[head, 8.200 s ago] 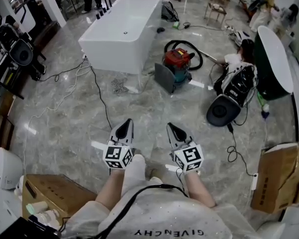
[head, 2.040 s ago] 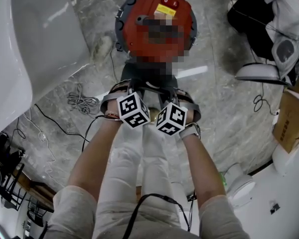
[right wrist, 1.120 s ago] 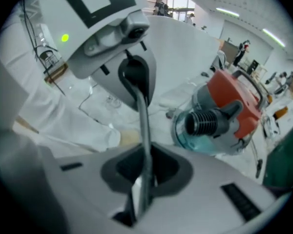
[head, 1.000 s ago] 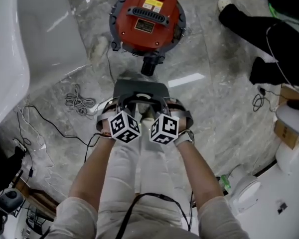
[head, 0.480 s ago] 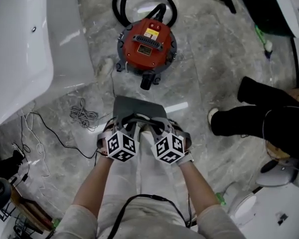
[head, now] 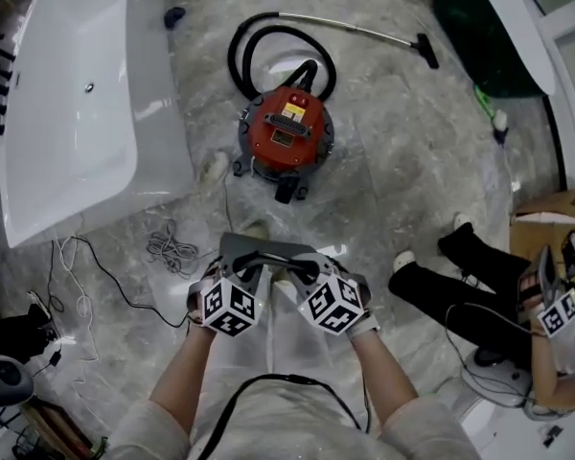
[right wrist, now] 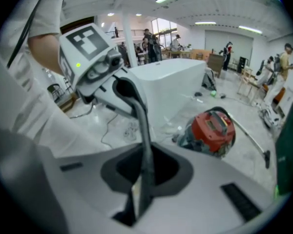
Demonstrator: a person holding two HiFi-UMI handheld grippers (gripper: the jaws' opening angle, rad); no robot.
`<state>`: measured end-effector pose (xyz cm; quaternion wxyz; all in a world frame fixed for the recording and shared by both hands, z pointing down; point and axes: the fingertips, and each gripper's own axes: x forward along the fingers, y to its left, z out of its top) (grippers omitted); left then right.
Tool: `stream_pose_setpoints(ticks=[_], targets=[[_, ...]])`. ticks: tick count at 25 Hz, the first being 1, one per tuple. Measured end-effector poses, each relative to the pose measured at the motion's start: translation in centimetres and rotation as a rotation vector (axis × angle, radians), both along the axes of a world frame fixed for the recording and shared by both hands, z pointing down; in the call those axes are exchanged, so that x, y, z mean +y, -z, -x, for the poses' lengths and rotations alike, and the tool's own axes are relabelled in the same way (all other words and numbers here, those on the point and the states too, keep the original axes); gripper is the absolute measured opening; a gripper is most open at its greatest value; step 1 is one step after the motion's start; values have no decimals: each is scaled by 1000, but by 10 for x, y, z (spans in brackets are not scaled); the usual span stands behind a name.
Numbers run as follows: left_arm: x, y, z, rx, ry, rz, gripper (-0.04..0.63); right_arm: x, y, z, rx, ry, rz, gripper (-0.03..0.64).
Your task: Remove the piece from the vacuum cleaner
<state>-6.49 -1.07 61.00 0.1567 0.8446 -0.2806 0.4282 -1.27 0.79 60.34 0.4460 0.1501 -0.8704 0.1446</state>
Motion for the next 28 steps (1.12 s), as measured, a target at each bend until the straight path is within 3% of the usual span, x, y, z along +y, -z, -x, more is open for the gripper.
stream_pose_setpoints(ticks=[19,28], targets=[[8,99,11,46,-8,-55,60,12,101,12,-50,-42,-52,37],[17,130,18,115,19,-27,60,22,136,21,-112,-56,-28,37]])
